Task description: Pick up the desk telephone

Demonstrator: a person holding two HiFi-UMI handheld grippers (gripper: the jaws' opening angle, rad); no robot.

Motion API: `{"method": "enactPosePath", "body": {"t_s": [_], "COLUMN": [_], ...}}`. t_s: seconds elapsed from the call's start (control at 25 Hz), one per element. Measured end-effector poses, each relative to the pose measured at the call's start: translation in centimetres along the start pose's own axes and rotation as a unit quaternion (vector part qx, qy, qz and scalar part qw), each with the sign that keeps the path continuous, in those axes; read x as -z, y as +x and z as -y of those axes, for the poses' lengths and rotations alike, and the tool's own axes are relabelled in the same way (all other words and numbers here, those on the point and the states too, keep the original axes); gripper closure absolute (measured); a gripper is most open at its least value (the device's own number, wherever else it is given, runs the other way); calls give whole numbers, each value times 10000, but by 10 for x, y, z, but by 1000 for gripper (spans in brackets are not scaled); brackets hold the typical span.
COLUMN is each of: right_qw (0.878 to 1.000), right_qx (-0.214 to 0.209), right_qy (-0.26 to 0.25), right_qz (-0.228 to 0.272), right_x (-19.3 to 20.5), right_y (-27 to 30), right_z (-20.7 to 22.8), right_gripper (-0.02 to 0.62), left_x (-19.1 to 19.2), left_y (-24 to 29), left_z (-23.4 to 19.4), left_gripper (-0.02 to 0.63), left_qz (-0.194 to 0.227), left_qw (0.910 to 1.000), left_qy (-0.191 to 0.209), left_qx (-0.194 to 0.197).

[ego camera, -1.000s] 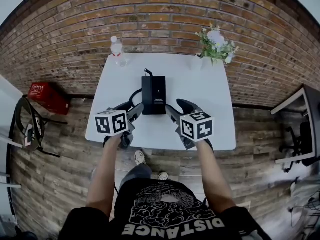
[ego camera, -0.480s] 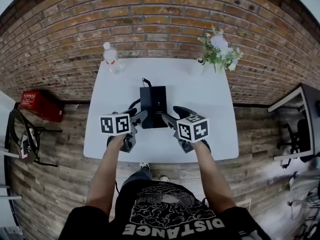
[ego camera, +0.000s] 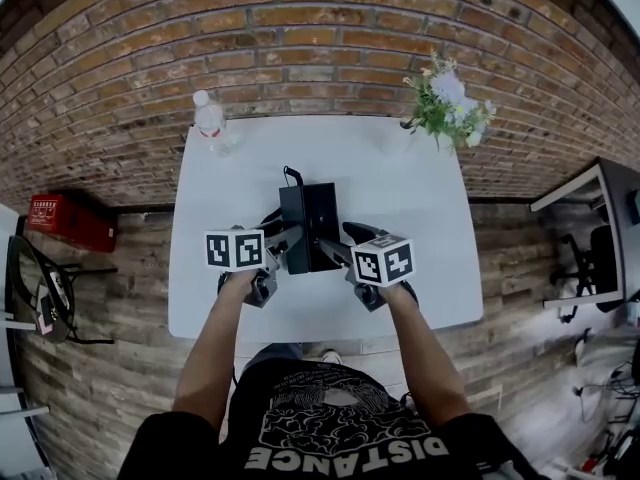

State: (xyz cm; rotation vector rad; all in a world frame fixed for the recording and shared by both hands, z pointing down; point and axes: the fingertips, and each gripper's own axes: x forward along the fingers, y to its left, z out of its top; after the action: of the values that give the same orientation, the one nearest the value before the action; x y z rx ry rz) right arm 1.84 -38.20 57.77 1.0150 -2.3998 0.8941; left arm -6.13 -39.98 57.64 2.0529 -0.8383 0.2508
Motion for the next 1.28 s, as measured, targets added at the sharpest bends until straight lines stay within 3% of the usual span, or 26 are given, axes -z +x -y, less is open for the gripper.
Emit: {"method": "enactPosePath", "body": {"t_s": [0.6,0.92,1.28], "right_qw": [9985,9981,9975], "right_qx": [-286,-276,-165], "right_qy": [438,524,688], "right_qz": [-185,-162,-72], "right_x": [11,11,9], "right_y": [26,26,23], "right_z": [3,3,3], "right_gripper": [322,322,336], "left_x": [2,3,2], "left_y": [22,25,23], "left_z": [0,-2,1], "left_gripper": [370,394,405], "left_qz": [-422,-466,-202], "left_qw": [9978,9982,9994], "left_qy": [-151,-150,-215], "left_qx": [485,344,202]}}
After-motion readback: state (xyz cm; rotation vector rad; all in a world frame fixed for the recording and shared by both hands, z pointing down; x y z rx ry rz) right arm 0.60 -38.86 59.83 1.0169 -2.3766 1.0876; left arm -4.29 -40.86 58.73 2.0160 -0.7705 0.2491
